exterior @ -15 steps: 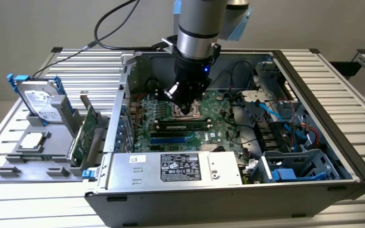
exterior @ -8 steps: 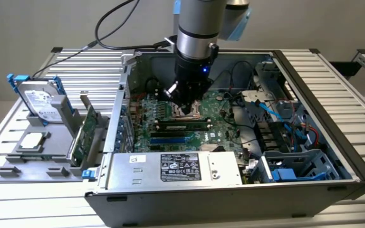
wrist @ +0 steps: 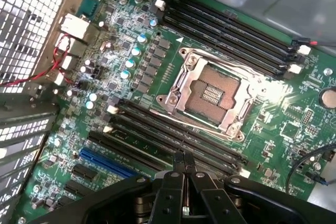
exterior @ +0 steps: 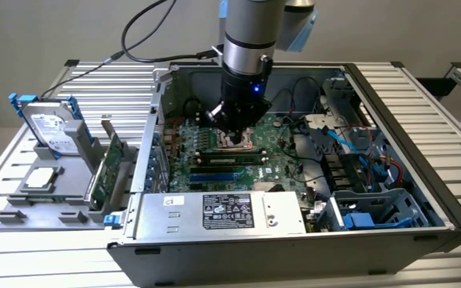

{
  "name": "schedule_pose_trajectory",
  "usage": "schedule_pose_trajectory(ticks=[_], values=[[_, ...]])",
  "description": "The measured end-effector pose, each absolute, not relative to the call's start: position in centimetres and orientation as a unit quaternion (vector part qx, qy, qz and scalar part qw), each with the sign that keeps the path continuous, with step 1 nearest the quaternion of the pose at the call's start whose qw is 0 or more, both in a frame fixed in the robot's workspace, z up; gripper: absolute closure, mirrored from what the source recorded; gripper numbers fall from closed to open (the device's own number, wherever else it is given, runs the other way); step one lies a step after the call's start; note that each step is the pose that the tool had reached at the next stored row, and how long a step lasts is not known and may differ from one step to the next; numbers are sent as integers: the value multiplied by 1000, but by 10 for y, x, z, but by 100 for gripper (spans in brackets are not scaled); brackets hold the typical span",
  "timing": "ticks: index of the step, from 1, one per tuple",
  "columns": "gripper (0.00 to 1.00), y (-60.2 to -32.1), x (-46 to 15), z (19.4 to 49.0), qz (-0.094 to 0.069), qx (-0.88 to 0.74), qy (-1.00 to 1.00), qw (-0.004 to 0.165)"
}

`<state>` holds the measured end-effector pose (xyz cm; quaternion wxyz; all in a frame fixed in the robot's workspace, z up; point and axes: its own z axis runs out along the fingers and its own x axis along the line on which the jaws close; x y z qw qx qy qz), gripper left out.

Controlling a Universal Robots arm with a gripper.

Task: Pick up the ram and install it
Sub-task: 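Press down the ram until it locks into place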

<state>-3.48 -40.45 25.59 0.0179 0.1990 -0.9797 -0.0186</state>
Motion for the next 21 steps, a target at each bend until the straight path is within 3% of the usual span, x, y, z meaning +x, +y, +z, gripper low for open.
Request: schedule_pose_trajectory(ticks=[21], values=[[89, -404, -35, 256, -19, 56, -998, 10]])
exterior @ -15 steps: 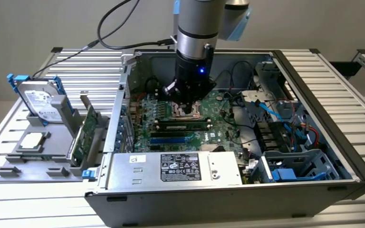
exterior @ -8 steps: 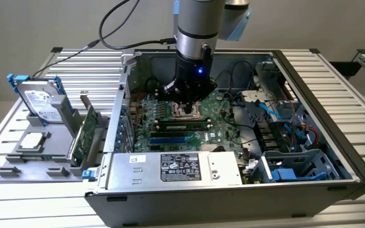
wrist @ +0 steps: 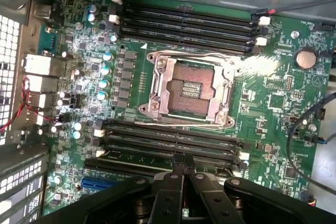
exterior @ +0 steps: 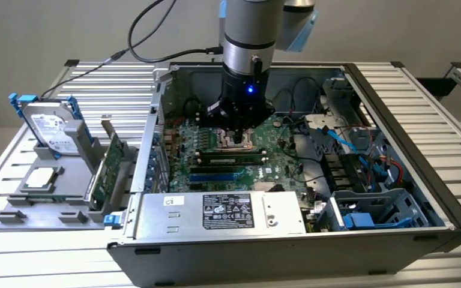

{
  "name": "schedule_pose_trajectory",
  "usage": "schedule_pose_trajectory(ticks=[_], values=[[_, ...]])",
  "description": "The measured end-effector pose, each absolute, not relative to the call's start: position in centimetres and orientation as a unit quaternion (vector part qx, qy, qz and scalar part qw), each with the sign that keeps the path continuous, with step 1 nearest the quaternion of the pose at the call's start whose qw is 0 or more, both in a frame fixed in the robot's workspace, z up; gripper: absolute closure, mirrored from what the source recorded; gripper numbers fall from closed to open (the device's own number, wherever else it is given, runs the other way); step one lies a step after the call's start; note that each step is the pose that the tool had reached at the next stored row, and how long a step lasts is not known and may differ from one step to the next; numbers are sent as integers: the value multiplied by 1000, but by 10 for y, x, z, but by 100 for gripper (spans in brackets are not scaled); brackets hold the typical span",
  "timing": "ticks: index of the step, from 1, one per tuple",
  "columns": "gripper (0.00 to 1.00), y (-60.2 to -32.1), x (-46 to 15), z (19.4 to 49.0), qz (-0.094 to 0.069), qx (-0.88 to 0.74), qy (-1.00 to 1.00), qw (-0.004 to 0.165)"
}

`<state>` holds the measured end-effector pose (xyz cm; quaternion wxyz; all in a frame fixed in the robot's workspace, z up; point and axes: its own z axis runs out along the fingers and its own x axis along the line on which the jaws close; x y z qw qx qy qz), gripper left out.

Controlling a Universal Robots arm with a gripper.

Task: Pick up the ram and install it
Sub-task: 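Press down the ram until it locks into place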

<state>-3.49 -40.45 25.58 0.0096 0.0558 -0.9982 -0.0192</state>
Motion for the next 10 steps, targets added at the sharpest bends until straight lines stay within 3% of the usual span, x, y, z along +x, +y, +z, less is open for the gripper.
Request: schedule_pose_trajectory(ticks=[10], values=[[89, -428, -35, 258, -20, 55, -998, 9]])
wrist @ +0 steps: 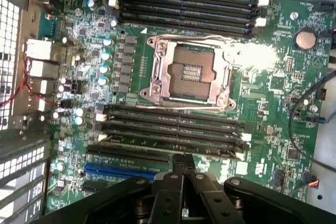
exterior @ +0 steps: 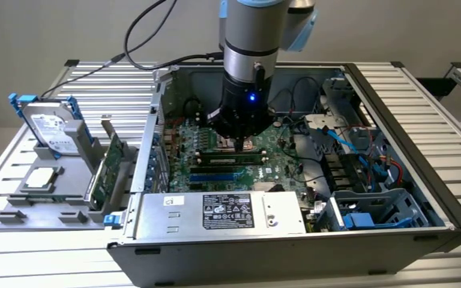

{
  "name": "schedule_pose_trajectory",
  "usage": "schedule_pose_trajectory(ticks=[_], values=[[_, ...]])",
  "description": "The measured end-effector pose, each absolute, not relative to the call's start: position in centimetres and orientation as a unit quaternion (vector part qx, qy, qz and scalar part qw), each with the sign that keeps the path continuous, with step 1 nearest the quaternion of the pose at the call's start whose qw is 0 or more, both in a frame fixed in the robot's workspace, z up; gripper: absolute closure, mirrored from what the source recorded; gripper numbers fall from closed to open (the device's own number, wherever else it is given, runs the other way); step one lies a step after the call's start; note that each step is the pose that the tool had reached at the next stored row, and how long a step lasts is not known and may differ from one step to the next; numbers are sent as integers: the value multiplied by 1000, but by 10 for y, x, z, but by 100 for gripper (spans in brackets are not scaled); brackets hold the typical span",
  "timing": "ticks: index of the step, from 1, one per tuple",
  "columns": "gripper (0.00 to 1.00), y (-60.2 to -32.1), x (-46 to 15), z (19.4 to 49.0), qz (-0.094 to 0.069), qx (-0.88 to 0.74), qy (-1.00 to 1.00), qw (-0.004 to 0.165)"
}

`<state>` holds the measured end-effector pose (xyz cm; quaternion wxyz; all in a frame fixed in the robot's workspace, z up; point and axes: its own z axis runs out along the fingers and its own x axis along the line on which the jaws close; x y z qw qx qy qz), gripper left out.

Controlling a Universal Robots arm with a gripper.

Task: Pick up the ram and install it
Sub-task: 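Press down the ram until it locks into place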

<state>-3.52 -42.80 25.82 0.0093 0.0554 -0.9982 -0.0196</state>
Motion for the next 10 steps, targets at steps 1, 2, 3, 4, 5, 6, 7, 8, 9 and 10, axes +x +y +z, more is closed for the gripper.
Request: schedule_pose_trajectory(ticks=[1, 2, 3, 4, 5, 6, 7, 8, 9, 10], values=[[89, -430, -36, 258, -21, 55, -998, 9], [89, -431, -37, 258, -23, 55, -998, 9], [89, -431, -37, 258, -23, 55, -998, 9], [89, -431, -37, 258, -23, 55, -998, 9], [89, -431, -37, 258, -23, 55, -998, 9], [89, -431, -37, 258, -23, 55, -998, 9], [89, -431, -37, 258, -23, 55, -998, 9], [89, -431, -37, 258, -23, 55, -998, 9], [89, -431, -37, 258, -23, 55, -998, 9], [89, -431, -37, 258, -23, 55, -998, 9]])
